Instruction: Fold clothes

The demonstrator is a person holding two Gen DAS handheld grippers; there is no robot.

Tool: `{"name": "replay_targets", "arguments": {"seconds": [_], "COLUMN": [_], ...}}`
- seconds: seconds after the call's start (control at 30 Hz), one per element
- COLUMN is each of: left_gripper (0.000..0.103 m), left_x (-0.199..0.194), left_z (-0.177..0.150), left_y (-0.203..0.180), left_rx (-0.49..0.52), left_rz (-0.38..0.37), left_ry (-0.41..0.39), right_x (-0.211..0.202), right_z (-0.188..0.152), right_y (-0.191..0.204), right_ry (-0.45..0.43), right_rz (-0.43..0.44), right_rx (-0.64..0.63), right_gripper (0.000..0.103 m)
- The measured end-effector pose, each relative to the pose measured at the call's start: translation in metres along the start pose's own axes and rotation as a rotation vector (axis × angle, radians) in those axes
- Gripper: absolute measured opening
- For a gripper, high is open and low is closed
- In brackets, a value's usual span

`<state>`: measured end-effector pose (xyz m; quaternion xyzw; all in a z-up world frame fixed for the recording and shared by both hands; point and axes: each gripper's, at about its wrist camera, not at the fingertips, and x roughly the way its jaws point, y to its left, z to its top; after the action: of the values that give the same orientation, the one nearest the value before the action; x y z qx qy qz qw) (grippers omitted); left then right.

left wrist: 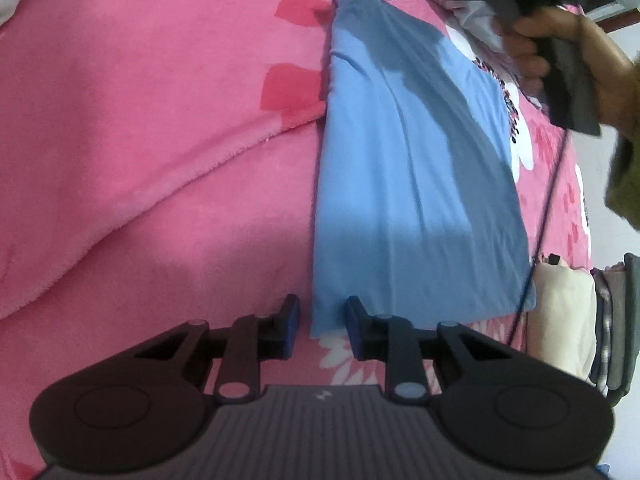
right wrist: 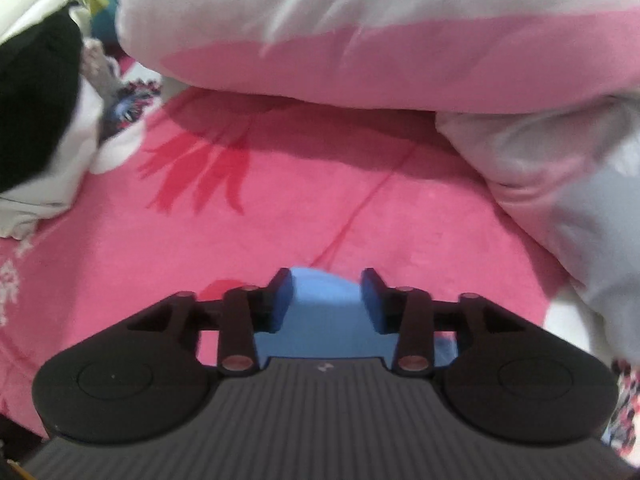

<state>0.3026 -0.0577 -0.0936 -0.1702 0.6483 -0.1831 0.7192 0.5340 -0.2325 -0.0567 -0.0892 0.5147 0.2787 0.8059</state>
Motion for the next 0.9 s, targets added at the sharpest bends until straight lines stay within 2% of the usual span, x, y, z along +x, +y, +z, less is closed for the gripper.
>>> {"name": "replay_targets", "arguments": {"seconds": [0.07,0.1,0.13,0.33,0.53,0.83,0.9], "left_gripper": [0.008,0.007,0.005,0.004,0.004,0.005,0.008], "left_x": [0.001,0.001,0.001,-0.009,-0.007,-0.002,-0.004], "left_z": [-0.001,-0.003,-0.004,-0.014,-0.012,-0.014,-0.013], "left_y": [-0.002,-0.003,-0.005,0.001,0.009,0.003,0.002], "left_rx": [-0.004,-0.009,-0.017,-0.103,-0.118,-0.089,-0.072], "left_rz": [-0.001,0.004,0.008,-0.005,-0.017,-0.003,-0.004], "left_ry": [-0.009,-0.016,-0.024,-0.057,-0.049,-0.046,-0.050], "right_x": [0.012,0.016,0.015,-0.008,0.004,0.028,0.026], "right_z": [0.002,0.002,0.002,0.000,-0.002,-0.003,-0.003], "right_y": [-0.002,-0.002,-0.001,0.002,-0.001,-0.006,-0.010], "right_ry": [0.040,0.053,0.045,-0.086,-0.116,-0.154,-0.166], "right_rz": [-0.004,-0.007,-0.005,-0.035,-0.055,-0.029,-0.016], "right_rx": [0.001,-0.001,0.000,0.043,0.088,0.131,0.165], "right_gripper": [0.040,0.033,0.000,0.000,0.000,0.000,0.001]}}
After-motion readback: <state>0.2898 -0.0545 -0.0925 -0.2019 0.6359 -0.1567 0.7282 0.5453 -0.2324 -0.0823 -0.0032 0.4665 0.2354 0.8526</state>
